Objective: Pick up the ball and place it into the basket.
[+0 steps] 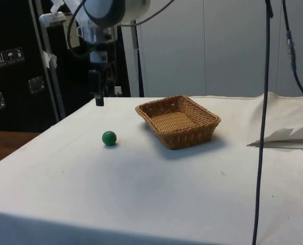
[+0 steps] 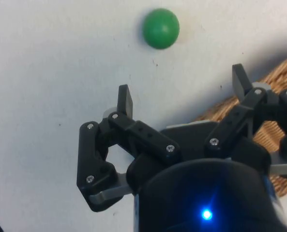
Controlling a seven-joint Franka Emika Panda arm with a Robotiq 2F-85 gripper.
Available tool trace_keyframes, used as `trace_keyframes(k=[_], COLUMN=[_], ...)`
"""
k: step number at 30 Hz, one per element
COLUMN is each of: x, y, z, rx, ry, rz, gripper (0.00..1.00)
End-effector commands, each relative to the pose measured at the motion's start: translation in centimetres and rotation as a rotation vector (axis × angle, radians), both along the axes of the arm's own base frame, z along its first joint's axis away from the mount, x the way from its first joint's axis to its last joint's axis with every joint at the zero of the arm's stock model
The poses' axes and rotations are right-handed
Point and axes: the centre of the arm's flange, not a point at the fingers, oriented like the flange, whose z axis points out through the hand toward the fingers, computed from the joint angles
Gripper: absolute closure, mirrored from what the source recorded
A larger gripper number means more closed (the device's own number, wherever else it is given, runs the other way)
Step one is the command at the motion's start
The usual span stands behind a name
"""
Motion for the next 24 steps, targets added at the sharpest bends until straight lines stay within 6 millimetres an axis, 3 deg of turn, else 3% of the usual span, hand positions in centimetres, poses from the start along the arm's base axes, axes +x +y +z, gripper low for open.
trace_keyframes(k=[1, 18, 19, 24], x=[0.3, 1.9, 1.8, 1.9], y=[0.1, 0.1, 0.1, 0.2], z=[-0.4, -6.1, -5.8, -8.1], rx=[0.010, 0.033, 0.019, 0.047], ry=[-0.005, 0.014, 0.020, 0.025], rz=[0.003, -0.012, -0.012, -0.014], gripper=[0.00, 0.00, 0.00, 0.00])
